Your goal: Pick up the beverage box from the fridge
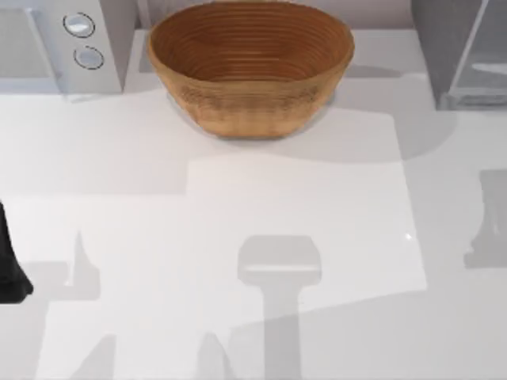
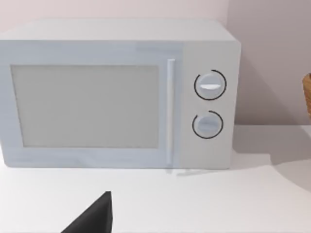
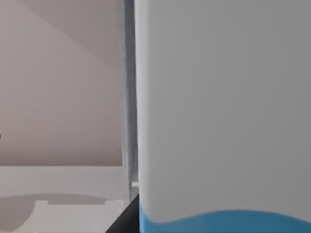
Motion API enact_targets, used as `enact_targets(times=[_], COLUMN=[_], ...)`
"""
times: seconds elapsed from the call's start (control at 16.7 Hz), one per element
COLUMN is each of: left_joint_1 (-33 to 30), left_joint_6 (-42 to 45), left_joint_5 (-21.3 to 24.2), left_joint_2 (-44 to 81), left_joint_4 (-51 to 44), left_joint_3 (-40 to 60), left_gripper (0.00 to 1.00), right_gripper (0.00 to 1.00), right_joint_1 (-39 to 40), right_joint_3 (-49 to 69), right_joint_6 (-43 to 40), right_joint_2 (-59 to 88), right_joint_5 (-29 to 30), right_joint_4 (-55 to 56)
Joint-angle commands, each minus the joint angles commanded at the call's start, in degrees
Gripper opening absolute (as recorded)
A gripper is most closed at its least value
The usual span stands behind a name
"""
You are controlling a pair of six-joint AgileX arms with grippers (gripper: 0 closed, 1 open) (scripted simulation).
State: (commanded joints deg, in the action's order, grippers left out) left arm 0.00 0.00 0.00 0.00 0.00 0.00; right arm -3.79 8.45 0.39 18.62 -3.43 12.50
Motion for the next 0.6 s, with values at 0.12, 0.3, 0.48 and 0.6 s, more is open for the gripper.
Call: enact_targets(times=[0.12, 0.3, 0.48, 0.6], left_joint_1=[0.0, 0.0, 0.0, 0.0], left_joint_6=[0.0, 0.0, 0.0, 0.0], left_joint_5=[0.0, 0.0, 0.0, 0.0], left_joint_2=[0.0, 0.0, 0.0, 0.0], left_joint_4=[0.0, 0.0, 0.0, 0.0], left_joint_3=[0.0, 0.0, 0.0, 0.0], left_gripper=[1.0, 1.0, 1.0, 1.0], right_gripper=[0.0, 0.0, 0.0, 0.0], right_joint_1=[1.6, 3.2, 3.8, 3.8], right_joint_3=[-3.8, -7.4, -8.5, -8.5], right_joint_6=[-0.1, -0.3, -0.4, -0.4], right_joint_2=[-8.3, -16.2, -18.6, -18.6], right_joint_5=[1.4, 2.9, 3.4, 3.4], right_joint_4=[-5.4, -10.8, -12.5, -12.5])
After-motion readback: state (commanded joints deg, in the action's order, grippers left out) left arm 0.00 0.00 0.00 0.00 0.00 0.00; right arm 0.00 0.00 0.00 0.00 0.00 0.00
